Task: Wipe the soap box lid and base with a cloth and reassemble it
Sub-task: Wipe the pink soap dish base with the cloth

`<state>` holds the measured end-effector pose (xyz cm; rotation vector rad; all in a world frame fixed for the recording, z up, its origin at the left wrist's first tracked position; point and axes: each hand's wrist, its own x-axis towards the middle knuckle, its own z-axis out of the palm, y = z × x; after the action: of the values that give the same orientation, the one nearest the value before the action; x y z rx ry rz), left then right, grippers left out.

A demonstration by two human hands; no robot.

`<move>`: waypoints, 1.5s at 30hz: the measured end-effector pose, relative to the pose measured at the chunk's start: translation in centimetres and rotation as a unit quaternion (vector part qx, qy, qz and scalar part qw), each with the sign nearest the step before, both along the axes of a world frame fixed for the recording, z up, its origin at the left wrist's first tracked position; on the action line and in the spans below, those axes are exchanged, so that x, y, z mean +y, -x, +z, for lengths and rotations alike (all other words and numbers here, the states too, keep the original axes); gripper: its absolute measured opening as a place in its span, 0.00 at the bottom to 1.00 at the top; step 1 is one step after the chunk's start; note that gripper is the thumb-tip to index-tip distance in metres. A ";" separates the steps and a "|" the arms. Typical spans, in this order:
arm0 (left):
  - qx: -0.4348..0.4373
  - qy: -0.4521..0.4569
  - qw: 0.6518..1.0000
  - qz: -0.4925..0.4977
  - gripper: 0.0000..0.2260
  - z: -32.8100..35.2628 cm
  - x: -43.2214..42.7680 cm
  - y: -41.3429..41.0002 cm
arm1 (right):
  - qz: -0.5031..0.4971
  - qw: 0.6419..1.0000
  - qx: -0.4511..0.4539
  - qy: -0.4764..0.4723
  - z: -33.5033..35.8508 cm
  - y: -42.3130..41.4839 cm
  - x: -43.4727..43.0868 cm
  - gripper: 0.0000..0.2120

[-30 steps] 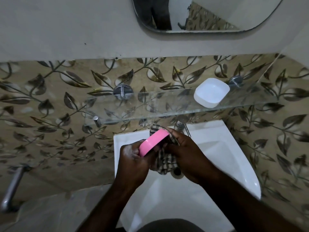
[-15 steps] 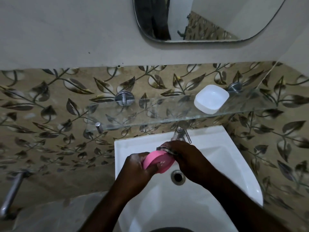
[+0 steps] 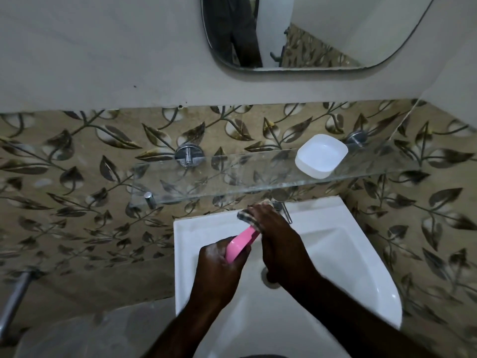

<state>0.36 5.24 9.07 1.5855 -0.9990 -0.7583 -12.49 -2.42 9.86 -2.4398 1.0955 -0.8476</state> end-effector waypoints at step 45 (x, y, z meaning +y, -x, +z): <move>0.424 0.136 0.895 -0.002 0.29 2.2 -0.5 -1.9 | -0.006 0.791 -0.343 -0.506 4.6 -0.8 1.5 0.11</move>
<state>2.27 4.75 11.24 0.8488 -0.4252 -1.1194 -11.70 -0.94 14.49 -1.0909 0.8989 -0.7503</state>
